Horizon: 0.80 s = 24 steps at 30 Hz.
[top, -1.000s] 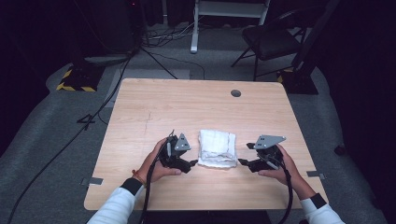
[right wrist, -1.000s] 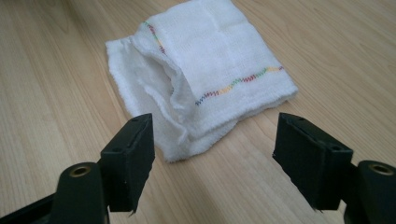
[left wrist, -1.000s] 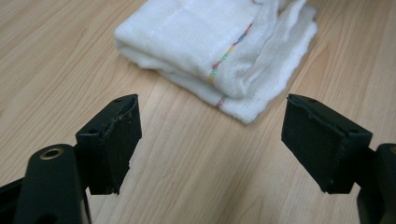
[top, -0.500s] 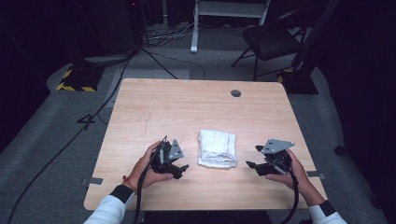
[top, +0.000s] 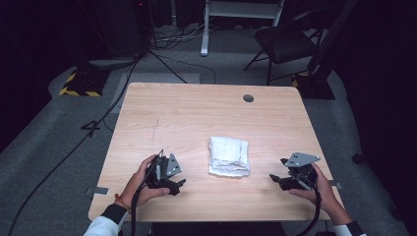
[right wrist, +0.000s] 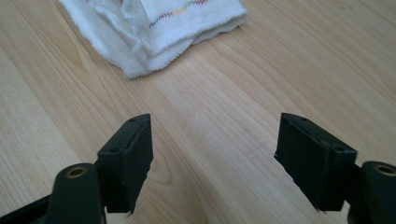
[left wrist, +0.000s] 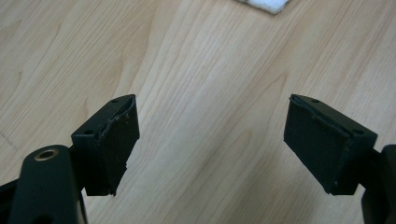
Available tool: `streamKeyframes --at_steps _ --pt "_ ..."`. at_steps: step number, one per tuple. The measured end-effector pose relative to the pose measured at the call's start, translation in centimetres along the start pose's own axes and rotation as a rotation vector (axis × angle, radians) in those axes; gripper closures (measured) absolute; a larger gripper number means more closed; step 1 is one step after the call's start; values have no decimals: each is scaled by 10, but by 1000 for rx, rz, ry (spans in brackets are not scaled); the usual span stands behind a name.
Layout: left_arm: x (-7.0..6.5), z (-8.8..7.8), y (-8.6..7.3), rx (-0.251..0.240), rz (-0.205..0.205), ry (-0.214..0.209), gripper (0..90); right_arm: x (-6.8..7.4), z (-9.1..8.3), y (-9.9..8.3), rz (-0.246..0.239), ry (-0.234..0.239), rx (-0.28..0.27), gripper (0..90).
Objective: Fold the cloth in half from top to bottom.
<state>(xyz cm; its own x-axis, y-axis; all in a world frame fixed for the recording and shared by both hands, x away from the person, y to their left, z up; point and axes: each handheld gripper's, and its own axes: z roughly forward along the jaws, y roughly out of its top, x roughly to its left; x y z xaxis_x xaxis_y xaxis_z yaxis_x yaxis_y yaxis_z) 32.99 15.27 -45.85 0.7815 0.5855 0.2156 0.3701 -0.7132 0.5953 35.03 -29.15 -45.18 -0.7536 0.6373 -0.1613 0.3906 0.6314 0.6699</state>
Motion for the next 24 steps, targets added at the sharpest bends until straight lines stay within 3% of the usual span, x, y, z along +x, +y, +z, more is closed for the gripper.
streamKeyframes --at_steps 11,20,24 --pt "2 -6 -24 20 -14 33 186 -5 -7 -28 28 -33 1 286" --pt "8 -14 -41 14 -58 50 186 -14 -14 -53 92 -49 8 286" --pt "11 -13 -49 10 -85 47 184 -20 -17 -66 148 -55 -2 286"
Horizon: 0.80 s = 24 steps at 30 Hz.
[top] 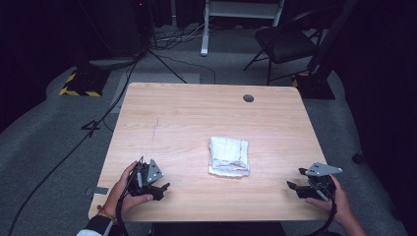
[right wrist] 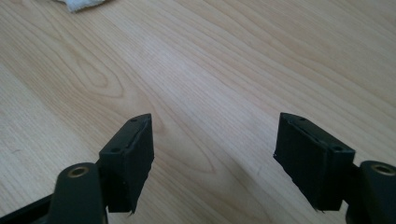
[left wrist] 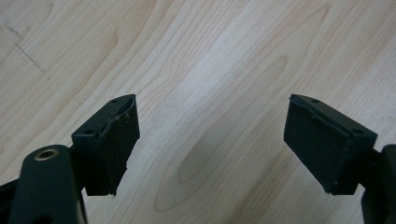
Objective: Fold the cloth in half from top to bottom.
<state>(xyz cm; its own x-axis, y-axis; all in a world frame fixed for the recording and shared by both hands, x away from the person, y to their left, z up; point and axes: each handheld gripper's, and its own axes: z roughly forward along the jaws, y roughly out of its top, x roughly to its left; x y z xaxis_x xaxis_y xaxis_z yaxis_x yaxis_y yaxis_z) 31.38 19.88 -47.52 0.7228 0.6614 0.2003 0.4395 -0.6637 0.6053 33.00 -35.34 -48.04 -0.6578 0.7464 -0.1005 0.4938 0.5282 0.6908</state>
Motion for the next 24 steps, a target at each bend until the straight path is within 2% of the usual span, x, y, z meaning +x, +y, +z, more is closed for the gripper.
streamKeyframes --at_steps 6,10,13,15,17,20,21,24 --pt "8 6 -14 17 -37 6 185 -9 0 -13 59 -9 5 280" --pt "14 6 -22 9 -72 -9 186 -14 0 -18 89 -7 -5 274" --pt "19 5 -28 -4 -106 -29 186 -17 2 -23 116 -8 -1 264" --pt "23 5 -33 -15 -130 -53 185 -20 3 -26 143 -2 -16 261" --pt "27 5 -38 -27 -161 -76 181 -22 3 -28 159 -17 -35 262" --pt "31 7 -45 -57 -213 -99 172 -21 3 -31 158 -24 -57 254" --pt "31 8 -47 -82 -210 -95 155 -22 3 -32 158 -23 -62 249" --pt "30 8 -47 -81 -213 -92 150 -21 4 -32 162 -27 -67 245"
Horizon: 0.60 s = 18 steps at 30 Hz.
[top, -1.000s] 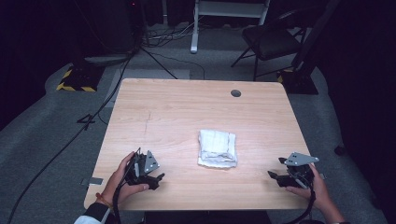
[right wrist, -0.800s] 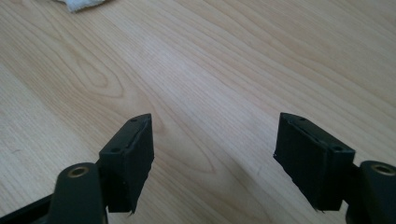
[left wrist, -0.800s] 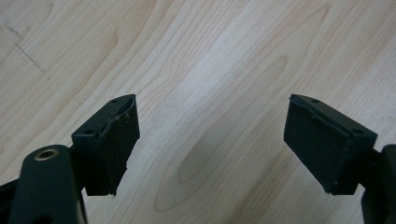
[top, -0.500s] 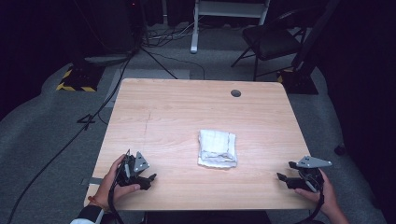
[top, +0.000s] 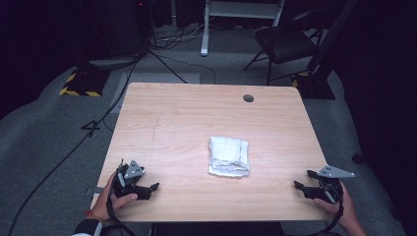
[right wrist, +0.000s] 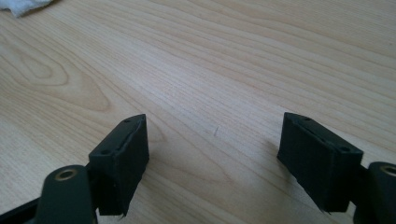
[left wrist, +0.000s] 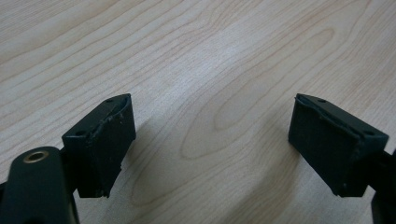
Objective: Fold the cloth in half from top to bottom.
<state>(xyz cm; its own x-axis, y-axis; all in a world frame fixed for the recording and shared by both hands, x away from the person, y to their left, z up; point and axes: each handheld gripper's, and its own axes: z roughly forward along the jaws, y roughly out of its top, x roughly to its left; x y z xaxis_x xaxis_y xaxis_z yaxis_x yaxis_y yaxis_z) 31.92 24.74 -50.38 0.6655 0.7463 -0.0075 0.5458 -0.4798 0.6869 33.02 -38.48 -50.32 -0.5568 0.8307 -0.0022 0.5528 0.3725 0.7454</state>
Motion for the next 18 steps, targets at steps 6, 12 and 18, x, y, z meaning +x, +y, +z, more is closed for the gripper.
streamKeyframes --at_steps 6,12,18 --pt "-1 1 0 -4 -6 10 149 0 0 0 1 -1 0 245" --pt "-1 1 0 -3 -5 11 150 0 0 0 7 -7 0 244" --pt "-1 1 0 -5 -11 7 149 -1 0 0 11 -12 -1 244"
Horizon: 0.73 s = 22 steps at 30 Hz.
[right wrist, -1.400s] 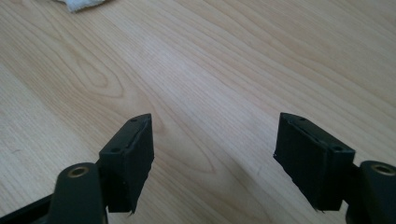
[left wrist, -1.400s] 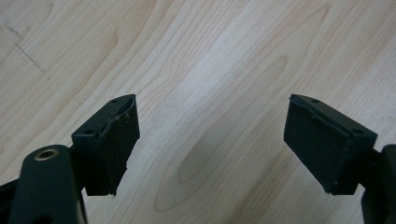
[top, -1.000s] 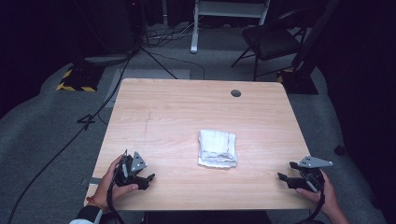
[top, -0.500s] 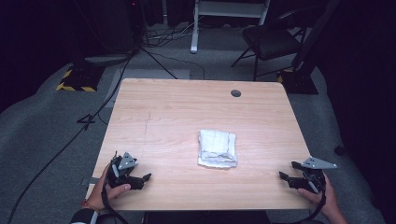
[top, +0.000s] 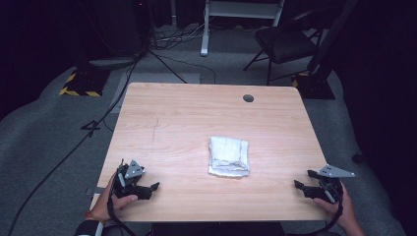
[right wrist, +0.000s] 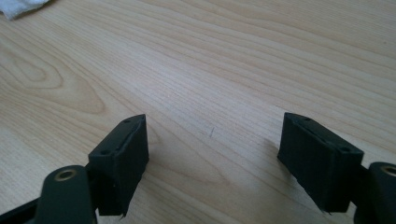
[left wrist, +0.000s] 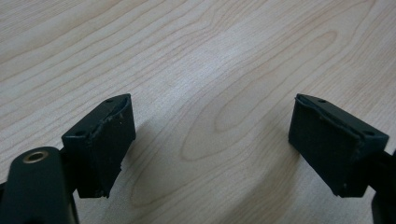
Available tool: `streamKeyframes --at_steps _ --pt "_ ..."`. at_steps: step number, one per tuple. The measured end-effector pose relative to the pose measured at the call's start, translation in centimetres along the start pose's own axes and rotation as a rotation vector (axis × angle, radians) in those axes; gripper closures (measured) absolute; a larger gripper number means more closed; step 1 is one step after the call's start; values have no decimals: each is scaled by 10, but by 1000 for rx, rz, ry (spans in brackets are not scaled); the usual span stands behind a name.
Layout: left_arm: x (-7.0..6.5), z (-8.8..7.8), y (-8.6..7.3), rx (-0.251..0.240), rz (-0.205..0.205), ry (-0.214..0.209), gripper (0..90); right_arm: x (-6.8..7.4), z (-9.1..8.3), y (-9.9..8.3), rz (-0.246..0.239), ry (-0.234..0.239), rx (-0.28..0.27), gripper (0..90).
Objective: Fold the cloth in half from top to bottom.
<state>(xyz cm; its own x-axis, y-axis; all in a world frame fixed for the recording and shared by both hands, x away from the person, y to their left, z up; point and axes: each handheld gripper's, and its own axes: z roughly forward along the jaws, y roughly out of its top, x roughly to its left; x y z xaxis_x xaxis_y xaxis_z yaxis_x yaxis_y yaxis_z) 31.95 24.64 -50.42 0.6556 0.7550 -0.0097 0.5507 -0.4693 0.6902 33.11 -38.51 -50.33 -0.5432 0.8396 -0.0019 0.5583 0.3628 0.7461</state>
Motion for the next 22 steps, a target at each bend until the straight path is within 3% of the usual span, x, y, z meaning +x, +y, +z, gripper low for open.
streamKeyframes --at_steps 22 --pt "0 0 0 4 -4 -5 149 0 0 0 0 0 0 244"
